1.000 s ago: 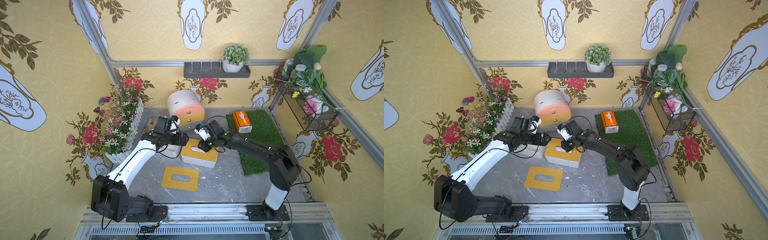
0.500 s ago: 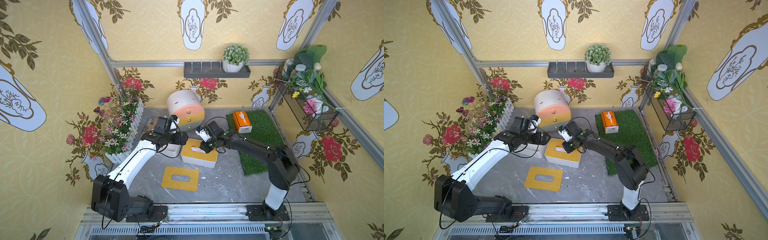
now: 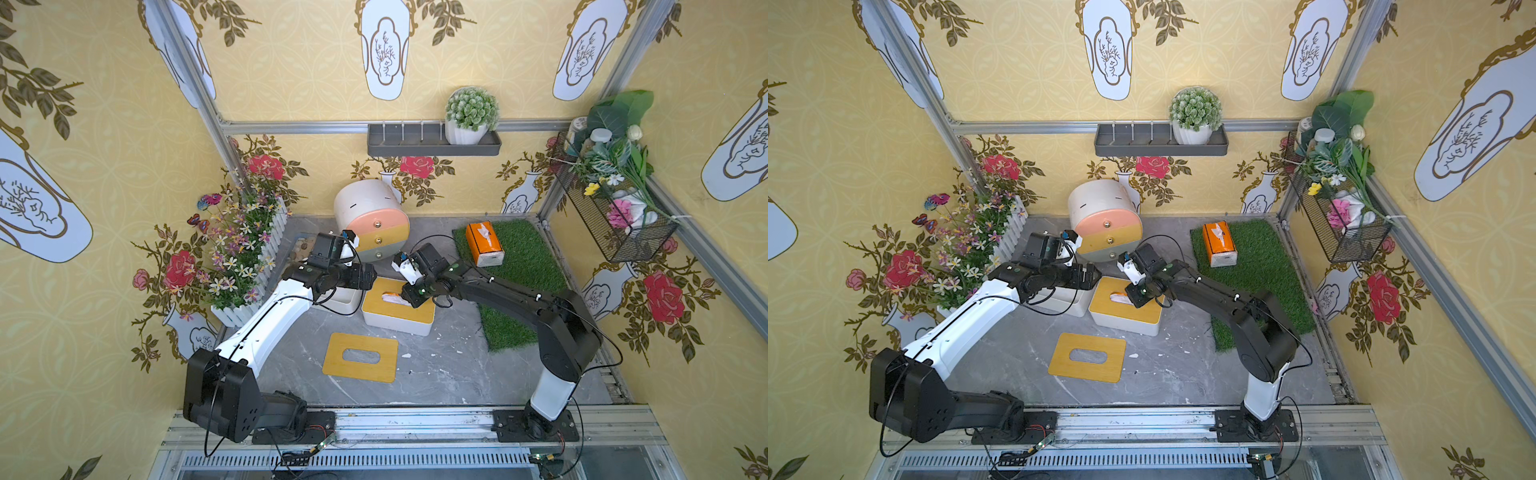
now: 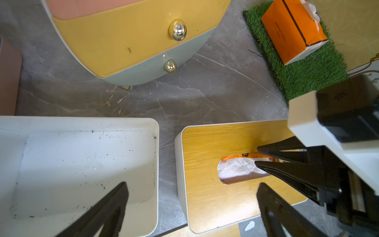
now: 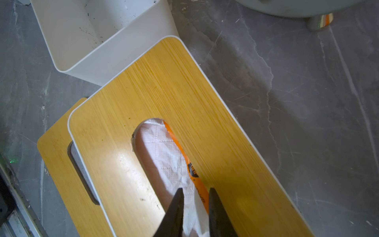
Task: Put the tissue paper into the tissue box
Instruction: Pull the paper towel from the tissue box.
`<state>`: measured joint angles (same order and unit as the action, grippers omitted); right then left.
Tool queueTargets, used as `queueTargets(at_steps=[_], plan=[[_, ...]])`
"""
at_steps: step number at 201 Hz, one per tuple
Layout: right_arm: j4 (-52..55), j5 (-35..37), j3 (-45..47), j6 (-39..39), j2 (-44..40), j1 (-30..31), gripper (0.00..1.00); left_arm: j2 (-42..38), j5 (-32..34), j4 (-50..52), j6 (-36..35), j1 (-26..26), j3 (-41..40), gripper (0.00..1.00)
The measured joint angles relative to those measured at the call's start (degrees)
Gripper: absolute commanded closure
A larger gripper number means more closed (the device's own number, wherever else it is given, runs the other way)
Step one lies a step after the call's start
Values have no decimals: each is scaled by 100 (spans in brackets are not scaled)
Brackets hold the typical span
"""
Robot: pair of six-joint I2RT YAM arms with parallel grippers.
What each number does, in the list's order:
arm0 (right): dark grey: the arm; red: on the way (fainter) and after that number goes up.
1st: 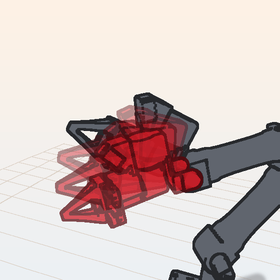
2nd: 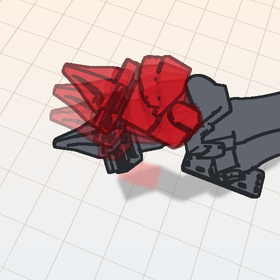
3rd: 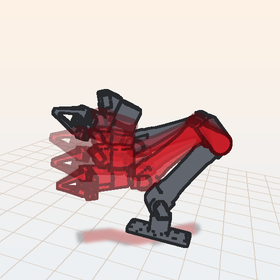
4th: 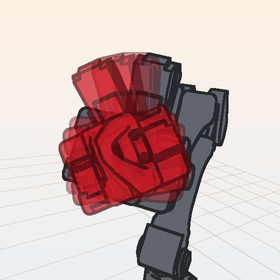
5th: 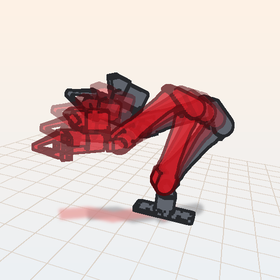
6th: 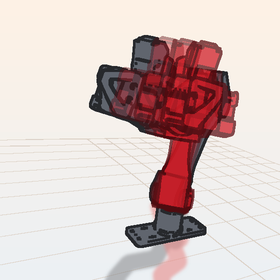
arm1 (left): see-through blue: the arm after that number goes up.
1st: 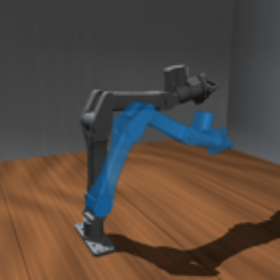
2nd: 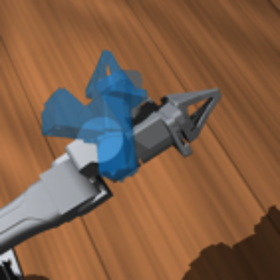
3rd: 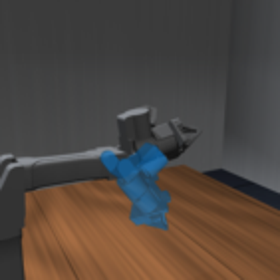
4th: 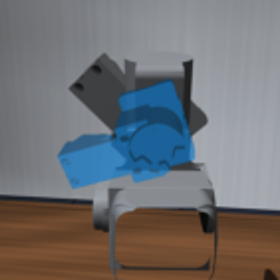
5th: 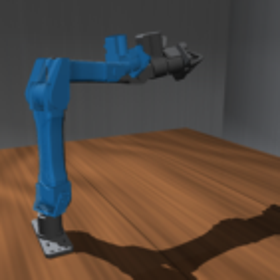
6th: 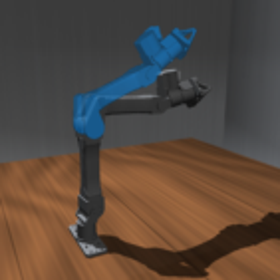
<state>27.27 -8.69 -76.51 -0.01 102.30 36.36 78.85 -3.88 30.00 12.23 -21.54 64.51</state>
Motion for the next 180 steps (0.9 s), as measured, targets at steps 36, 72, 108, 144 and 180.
queueTargets(at_steps=[36,72,108,144,180], plan=[[184,0,133,2,-122,2,73,0,0,0,0,0,0,0],[197,20,199,4,-177,0,73,0,-2,0,0,0,0,0],[192,22,199,22,-160,-13,76,0,-2,0,0,0,0,0],[188,7,199,44,-107,-42,80,0,-2,2,-2,0,2,0],[184,-13,186,44,-72,-42,94,24,-2,4,-2,0,9,0]])
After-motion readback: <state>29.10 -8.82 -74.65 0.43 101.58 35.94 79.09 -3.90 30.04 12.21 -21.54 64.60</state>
